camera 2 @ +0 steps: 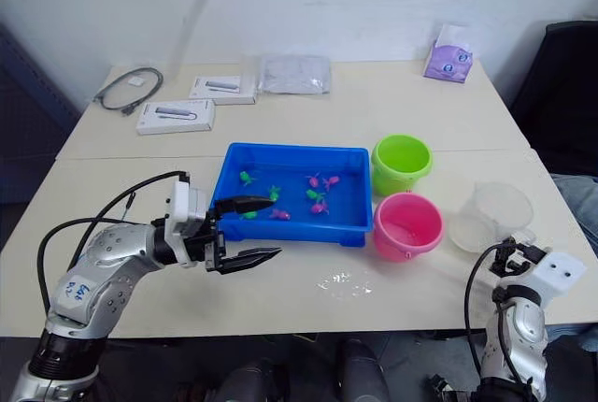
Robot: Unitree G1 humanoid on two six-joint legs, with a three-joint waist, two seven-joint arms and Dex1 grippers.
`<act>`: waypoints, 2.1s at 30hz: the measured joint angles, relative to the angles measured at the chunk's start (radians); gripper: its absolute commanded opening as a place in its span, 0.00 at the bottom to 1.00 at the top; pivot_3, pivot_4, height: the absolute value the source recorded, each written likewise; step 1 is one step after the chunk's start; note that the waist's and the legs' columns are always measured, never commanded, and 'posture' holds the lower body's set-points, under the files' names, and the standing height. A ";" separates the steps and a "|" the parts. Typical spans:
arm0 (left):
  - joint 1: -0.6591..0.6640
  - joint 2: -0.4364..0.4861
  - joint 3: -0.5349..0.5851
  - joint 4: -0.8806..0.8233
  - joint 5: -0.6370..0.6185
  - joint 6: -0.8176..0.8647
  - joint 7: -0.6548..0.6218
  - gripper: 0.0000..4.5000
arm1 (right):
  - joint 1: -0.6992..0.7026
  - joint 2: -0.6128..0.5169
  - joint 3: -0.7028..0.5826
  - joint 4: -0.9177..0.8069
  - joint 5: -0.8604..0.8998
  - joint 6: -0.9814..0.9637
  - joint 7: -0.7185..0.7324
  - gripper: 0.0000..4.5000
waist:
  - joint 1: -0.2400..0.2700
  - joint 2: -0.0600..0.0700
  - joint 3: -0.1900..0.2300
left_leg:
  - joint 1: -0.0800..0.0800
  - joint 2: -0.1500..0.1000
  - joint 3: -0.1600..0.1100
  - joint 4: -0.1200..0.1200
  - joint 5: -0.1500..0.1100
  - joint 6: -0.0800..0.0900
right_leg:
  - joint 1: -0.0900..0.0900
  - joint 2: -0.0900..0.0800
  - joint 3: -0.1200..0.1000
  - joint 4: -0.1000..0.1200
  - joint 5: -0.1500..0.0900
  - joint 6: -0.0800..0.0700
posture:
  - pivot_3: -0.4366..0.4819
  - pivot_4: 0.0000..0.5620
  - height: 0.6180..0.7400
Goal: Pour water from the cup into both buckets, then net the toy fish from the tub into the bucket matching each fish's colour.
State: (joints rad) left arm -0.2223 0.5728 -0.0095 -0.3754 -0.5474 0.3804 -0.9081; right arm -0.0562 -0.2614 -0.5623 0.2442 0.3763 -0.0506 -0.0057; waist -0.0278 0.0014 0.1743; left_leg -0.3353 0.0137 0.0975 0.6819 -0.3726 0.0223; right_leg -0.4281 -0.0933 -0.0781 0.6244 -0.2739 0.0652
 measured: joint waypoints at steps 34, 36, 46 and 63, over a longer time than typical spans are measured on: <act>-0.101 -0.074 -0.048 0.127 -0.011 0.006 -0.110 1.00 | 0.223 -0.520 -0.034 -0.403 -0.208 0.031 0.366 0.01 | 0.008 -0.001 0.003 | -0.001 -0.001 0.000 0.000 0.000 0.001 | 0.001 0.000 0.000 -0.003 0.001 0.003 | 0.48 0.27 1.00; -0.116 -0.080 -0.047 0.133 -0.015 0.008 -0.110 1.00 | 0.214 -0.537 -0.031 -0.417 -0.240 0.031 0.371 0.01 | 0.010 -0.001 0.003 | -0.001 -0.001 0.000 0.000 0.000 0.000 | 0.001 0.001 0.000 -0.003 0.001 0.003 | 0.48 0.27 1.00; -0.087 -0.088 -0.045 0.142 -0.015 0.008 -0.098 1.00 | 0.152 -0.556 0.049 -0.421 -0.406 -0.035 0.382 0.01 | 0.025 -0.001 0.003 | -0.001 -0.001 0.001 0.000 0.001 0.000 | 0.000 0.001 0.000 -0.004 0.001 0.003 | 0.48 0.27 1.00; -0.079 -0.090 -0.040 0.139 -0.014 -0.022 -0.063 1.00 | 0.093 -0.589 0.091 -0.310 -0.594 -0.221 0.365 0.01 | 0.027 -0.001 0.004 | -0.001 -0.001 0.001 0.000 0.002 0.000 | 0.001 0.001 0.000 -0.004 0.002 0.003 | 0.48 0.27 1.00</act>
State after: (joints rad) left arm -0.3018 0.4826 -0.0497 -0.2364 -0.5616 0.3579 -0.9712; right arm 0.0364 -0.8502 -0.4712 -0.0655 -0.2181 -0.2715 0.3597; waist -0.0013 0.0003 0.1779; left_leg -0.3365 0.0128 0.0981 0.6821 -0.3710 0.0224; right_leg -0.4274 -0.0925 -0.0785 0.6205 -0.2724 0.0680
